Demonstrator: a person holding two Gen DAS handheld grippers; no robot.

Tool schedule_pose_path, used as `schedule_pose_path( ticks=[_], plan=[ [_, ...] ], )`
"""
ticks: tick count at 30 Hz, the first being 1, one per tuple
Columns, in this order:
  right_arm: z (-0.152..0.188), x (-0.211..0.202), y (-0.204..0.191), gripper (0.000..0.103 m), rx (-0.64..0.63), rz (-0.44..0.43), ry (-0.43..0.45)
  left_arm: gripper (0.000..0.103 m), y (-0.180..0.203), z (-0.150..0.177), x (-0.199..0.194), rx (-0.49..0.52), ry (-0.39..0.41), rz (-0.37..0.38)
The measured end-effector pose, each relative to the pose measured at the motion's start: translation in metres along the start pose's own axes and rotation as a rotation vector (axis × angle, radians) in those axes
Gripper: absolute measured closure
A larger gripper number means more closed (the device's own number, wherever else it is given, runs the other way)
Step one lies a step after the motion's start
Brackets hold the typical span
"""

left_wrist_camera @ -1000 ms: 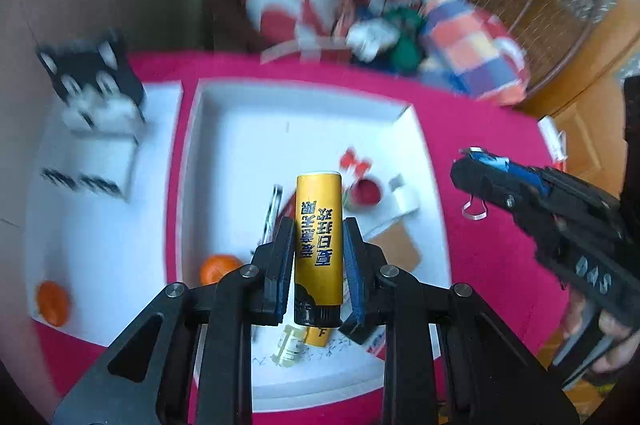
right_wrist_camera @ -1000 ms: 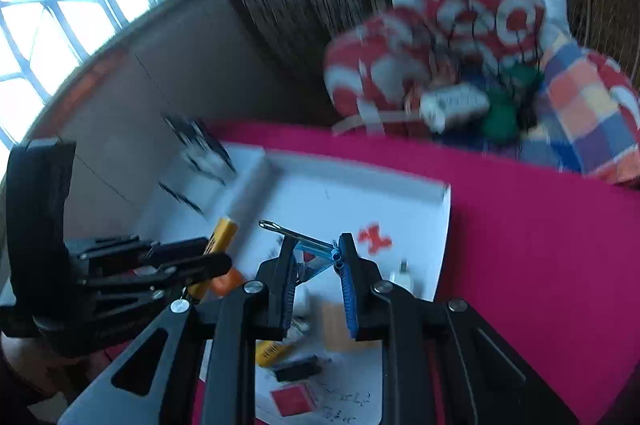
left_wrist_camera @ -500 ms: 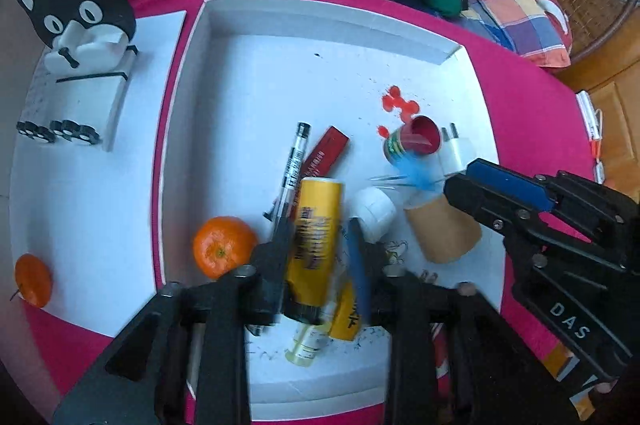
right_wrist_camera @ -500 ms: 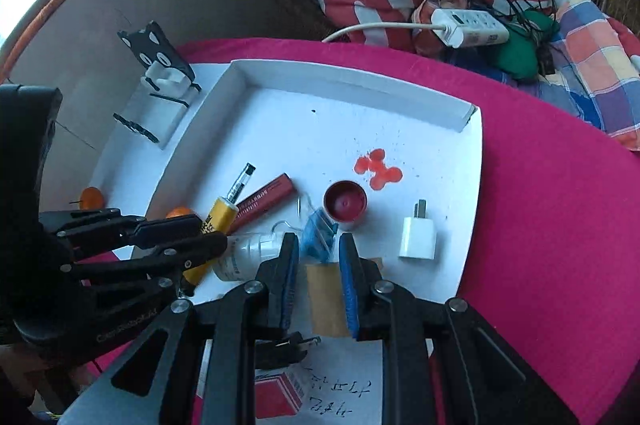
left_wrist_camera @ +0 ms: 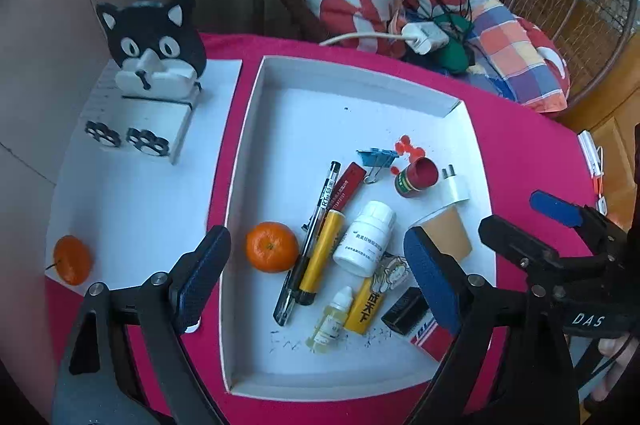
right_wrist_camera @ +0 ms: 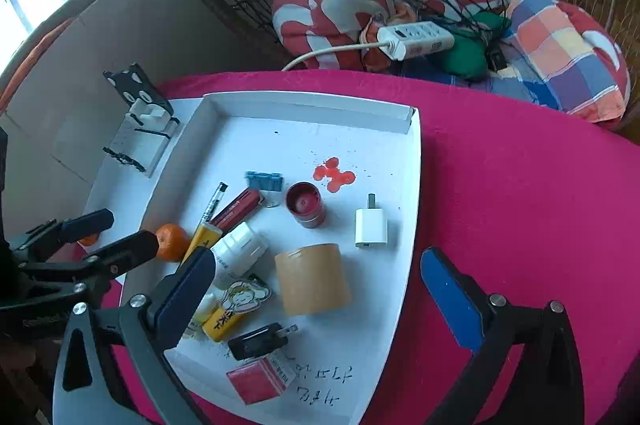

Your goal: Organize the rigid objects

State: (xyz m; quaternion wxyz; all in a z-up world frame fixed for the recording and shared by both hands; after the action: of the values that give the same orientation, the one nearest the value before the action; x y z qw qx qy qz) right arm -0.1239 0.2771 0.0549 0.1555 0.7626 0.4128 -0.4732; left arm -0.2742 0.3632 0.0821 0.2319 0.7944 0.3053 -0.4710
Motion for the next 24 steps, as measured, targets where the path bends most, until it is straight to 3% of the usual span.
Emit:
schedule_pose_path(
  ticks=[12, 20, 22, 24],
  plan=[
    [0.014, -0.047, -0.013, 0.000, -0.071, 0.012, 0.087, 0.014, 0.001, -0.002, -0.053, 0.011, 0.150, 0.006],
    [0.019, -0.072, -0.023, 0.000, -0.162, 0.002, 0.160, 0.014, 0.023, -0.009, -0.082, 0.132, 0.184, -0.133],
    [0.019, -0.078, -0.021, 0.000, -0.179, -0.003, 0.181, 0.014, 0.030, -0.012, -0.096, 0.153, 0.230, -0.201],
    [0.018, -0.086, -0.016, 0.000, -0.194, -0.007, 0.204, 0.014, 0.034, -0.015, -0.110, 0.140, 0.284, -0.222]
  ],
)
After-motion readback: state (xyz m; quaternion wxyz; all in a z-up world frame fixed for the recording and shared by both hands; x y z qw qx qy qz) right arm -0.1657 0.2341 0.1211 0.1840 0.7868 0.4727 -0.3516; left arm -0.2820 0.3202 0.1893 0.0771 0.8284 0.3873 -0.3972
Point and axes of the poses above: each gripper's, at about its wrist camera, not at the fingertips, and x roughly the way its jaws point, y to its right, z to its underside, the point moved 3 cm from there along x, roughly the way its jaws point, and after that the axes turned 13 degrees about x, right-handed, at the moved point
